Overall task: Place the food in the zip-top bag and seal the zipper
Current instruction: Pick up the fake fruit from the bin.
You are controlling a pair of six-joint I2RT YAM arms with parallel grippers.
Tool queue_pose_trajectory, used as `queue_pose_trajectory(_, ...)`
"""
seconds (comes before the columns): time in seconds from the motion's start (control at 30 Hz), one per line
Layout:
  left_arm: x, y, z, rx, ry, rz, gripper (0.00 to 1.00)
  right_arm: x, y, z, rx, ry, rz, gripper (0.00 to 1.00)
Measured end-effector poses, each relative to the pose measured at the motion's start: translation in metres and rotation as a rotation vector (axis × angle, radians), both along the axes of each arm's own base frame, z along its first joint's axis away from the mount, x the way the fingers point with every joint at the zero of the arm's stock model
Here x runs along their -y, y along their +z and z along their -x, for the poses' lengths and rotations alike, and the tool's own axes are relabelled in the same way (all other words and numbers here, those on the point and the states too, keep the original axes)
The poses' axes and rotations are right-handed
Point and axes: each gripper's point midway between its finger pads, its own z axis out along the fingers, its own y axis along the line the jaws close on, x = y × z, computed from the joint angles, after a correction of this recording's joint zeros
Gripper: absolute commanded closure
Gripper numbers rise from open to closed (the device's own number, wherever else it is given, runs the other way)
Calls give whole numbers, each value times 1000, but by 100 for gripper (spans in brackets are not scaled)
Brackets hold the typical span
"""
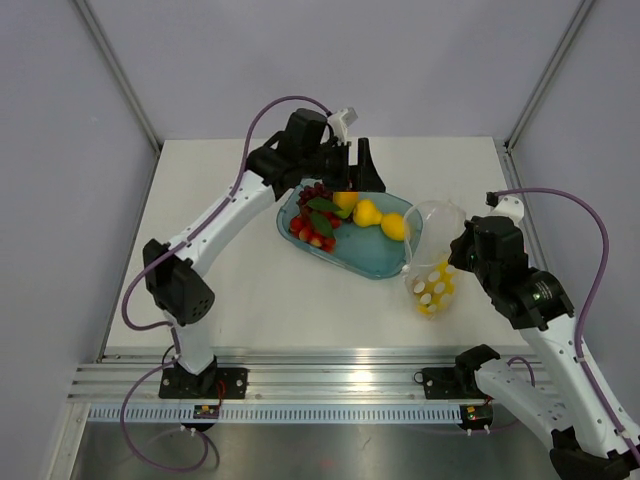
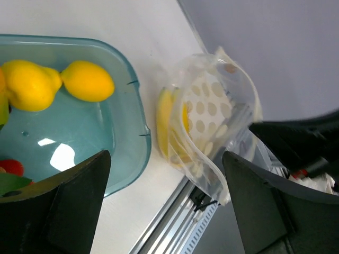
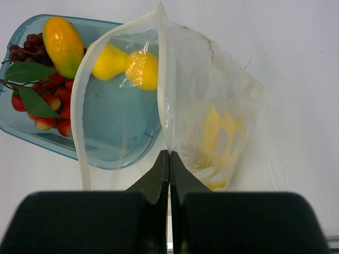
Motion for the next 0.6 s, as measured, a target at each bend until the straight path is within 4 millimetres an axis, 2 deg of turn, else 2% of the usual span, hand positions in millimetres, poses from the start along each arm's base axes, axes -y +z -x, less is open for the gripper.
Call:
queue_pose_trajectory(0.07, 5, -21, -16, -63, 65, -26, 11, 0, 0, 0, 1, 0, -1, 100)
queue_pose_trajectory(0.17, 16, -67, -31, -180, 131, -80, 8, 0, 1, 1, 4, 0, -2, 100)
queue_pose_trajectory(0.33, 31, -146, -43, -341, 223, -192, 7, 1, 4, 3, 15, 2, -8, 100)
queue_pose_trajectory(0.47, 41, -181, -43, -402, 258, -236, 6, 0, 6, 3, 21, 7, -14, 100)
queue_pose_trajectory(0.6, 52, -203, -41, -436, 280, -249, 7, -1, 6, 4, 21, 11, -16, 100)
